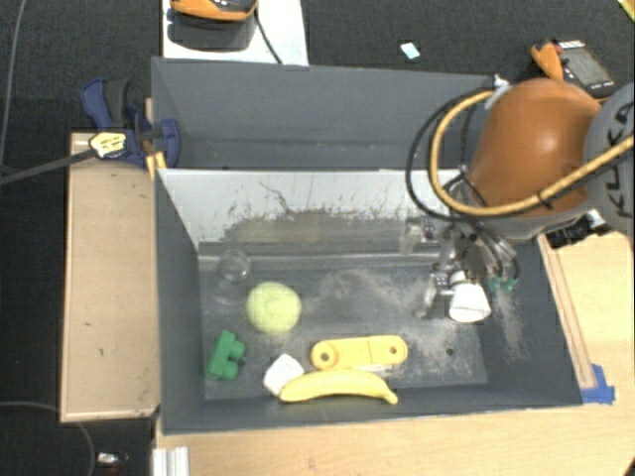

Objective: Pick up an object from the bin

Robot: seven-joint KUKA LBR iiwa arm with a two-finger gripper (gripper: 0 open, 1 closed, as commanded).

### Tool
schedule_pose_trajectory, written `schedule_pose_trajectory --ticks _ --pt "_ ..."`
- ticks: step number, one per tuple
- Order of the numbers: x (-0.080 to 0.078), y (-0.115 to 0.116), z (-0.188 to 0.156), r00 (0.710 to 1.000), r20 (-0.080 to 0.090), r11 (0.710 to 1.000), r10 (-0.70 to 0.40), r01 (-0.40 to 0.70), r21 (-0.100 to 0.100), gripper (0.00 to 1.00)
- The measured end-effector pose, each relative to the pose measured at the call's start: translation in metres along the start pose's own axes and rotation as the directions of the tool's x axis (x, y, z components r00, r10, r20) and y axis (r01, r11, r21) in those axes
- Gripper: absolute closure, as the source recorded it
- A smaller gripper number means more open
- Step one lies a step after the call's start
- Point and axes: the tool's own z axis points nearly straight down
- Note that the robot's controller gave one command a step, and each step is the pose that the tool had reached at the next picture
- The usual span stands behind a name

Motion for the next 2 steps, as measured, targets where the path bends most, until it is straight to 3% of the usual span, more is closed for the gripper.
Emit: schedule_pose_trajectory --ticks 2 --pt "0.0005 0.0009 0.0021 1.000 0.000 1.000 -0.004 0.004 0.000 0.00"
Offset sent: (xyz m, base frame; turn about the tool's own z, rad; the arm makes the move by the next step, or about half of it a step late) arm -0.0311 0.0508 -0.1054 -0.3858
